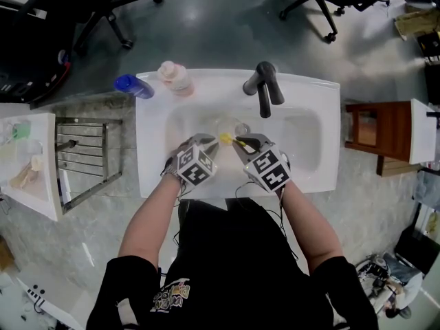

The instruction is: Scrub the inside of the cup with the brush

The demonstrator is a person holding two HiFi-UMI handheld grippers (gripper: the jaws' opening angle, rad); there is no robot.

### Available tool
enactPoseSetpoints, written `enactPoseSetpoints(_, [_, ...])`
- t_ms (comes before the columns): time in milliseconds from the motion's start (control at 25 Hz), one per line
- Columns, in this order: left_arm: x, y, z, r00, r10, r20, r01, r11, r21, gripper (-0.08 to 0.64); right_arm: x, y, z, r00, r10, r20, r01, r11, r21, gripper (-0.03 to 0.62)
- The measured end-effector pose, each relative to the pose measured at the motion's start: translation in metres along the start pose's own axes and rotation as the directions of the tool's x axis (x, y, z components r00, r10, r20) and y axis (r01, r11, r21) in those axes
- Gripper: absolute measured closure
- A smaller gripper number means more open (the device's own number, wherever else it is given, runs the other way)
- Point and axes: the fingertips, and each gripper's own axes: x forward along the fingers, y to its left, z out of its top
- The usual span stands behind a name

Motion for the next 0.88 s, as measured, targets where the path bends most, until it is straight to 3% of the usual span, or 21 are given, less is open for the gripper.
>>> enactPoseSetpoints(400, [-0.002,0.001,0.0,1.0,0.003,0.006,-0.003,1.0,0.008,0.515,0.003,-0.004,0.021,0.999,-0.031,0.04,0.033,0.999,-0.04,0.555])
enactPoseSetpoints(640, [-0.001,0.001,-0.001,1.0,0.004,0.007,-0.004,1.0,0.011,0.515,0.0,-0.021,0.033,0.994,-0.098,0.058,0.101,0.994,-0.047,0.555])
enactPoseSetpoints(880, [-0.002,0.001,0.0,1.0,0.012,0.01,-0.012,1.0,0.016,0.515,-0.005,-0.036,0.029,0.986,-0.166,0.02,0.167,0.984,-0.062,0.552])
